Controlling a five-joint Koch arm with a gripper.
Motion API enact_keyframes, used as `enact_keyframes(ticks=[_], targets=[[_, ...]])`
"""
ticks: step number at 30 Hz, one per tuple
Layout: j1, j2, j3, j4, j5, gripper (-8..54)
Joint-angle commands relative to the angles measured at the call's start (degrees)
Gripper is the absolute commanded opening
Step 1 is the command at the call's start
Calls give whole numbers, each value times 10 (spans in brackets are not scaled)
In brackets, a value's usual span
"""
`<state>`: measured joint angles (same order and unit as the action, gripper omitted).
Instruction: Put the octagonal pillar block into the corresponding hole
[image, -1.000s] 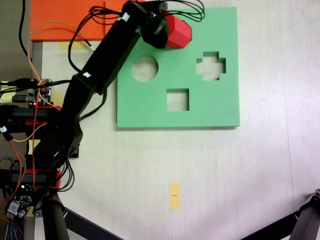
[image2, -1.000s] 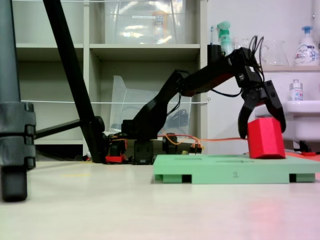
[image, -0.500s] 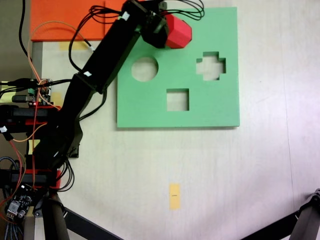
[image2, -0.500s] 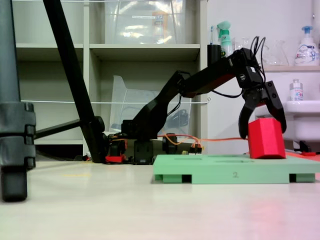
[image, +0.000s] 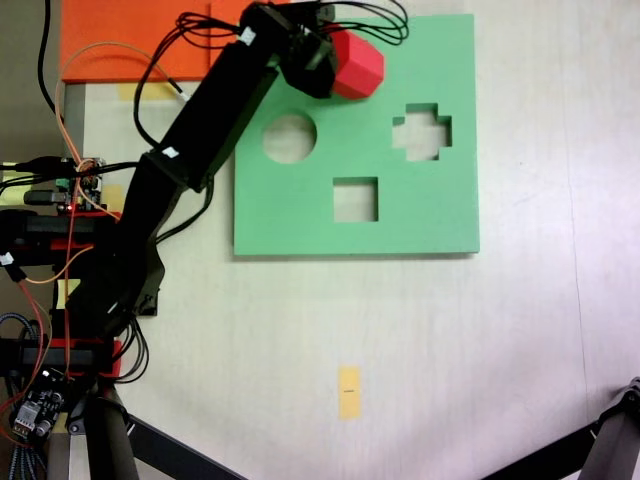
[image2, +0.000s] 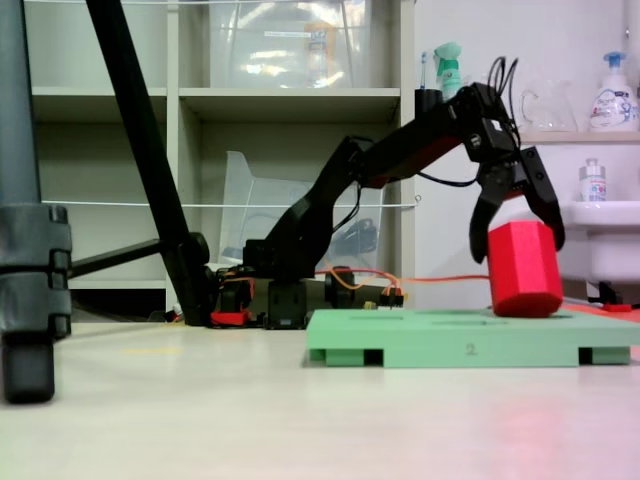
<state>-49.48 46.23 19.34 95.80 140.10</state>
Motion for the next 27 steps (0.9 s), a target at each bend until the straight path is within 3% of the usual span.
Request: enact_keyframes(ticks=[1,20,27], targets=[[-5,49,-4,29,14,192],[-77,69,2,114,21,192],[-73,27,16,119,20,192]])
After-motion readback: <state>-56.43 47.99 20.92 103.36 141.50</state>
